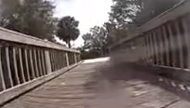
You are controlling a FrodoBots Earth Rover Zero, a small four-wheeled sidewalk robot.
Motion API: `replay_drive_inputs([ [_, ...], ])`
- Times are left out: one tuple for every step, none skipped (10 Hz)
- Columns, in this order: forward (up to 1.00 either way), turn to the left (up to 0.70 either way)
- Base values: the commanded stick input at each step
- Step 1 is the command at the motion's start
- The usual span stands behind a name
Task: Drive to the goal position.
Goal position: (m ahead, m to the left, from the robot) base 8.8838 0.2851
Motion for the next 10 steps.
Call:
replay_drive_inputs([
  [0.7, -0.11],
  [0.7, -0.2],
  [0.7, -0.29],
  [0.7, -0.31],
  [0.7, -0.21],
  [0.7, -0.11],
  [0.7, 0.0],
  [0.7, 0.0],
  [0.7, 0.0],
  [0.7, 0.0],
])
